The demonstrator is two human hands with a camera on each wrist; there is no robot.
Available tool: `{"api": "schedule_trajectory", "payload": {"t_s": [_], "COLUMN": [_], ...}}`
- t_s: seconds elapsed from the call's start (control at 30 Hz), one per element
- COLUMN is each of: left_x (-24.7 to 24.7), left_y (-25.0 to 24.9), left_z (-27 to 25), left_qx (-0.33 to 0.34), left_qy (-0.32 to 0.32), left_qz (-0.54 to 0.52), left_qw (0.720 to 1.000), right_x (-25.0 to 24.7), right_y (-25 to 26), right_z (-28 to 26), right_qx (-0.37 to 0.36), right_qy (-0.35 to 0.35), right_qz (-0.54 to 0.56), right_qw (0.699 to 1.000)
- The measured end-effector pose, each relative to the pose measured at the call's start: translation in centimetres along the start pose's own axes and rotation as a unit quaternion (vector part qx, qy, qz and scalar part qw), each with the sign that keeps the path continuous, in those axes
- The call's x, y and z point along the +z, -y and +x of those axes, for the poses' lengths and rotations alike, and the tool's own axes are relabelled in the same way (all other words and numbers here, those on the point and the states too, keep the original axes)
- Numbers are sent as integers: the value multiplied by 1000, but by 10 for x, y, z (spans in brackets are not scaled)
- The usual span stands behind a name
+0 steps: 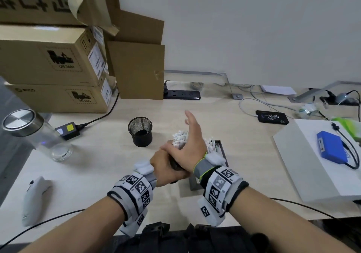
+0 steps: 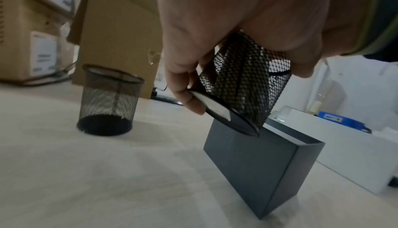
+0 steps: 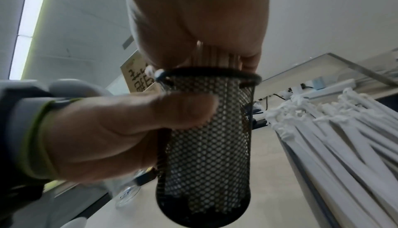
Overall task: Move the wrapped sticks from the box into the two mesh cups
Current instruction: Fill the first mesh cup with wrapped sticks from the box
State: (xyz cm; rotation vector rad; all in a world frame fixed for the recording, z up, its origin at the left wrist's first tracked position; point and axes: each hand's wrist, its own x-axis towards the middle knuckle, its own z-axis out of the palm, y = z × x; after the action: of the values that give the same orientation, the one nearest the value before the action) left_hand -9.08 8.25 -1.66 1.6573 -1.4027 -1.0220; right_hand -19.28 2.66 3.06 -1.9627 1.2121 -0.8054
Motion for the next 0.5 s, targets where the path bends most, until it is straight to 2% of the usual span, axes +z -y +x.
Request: {"api": "schedule_trajectory", "payload": {"t_s": [0.07, 0.17, 0.3, 0.4, 0.5], "left_x": [-4, -12, -12, -12, -17], "left_y": [-5, -8, -12, -9, 2], "left_z": [-2, -2, -2, -4, -5], "left_qx": [-15, -54, -29, -14, -42], "left_qy": [-13, -36, -59, -29, 26], "left_qz": [10, -6, 4, -3, -62], "left_qw": [1000, 998, 998, 999, 997], "right_x": [0, 0, -2, -4, -8], "right_y": [-4, -13, -15, -11, -6], "right_z": [7, 13, 13, 18, 22], "right_qx": [-28, -44, 8, 26, 38], "right_qy": [-34, -30, 10, 5, 32], "right_qz": [-14, -44, -53, -6, 46], "right_qw": [999, 998, 998, 1000, 998]}}
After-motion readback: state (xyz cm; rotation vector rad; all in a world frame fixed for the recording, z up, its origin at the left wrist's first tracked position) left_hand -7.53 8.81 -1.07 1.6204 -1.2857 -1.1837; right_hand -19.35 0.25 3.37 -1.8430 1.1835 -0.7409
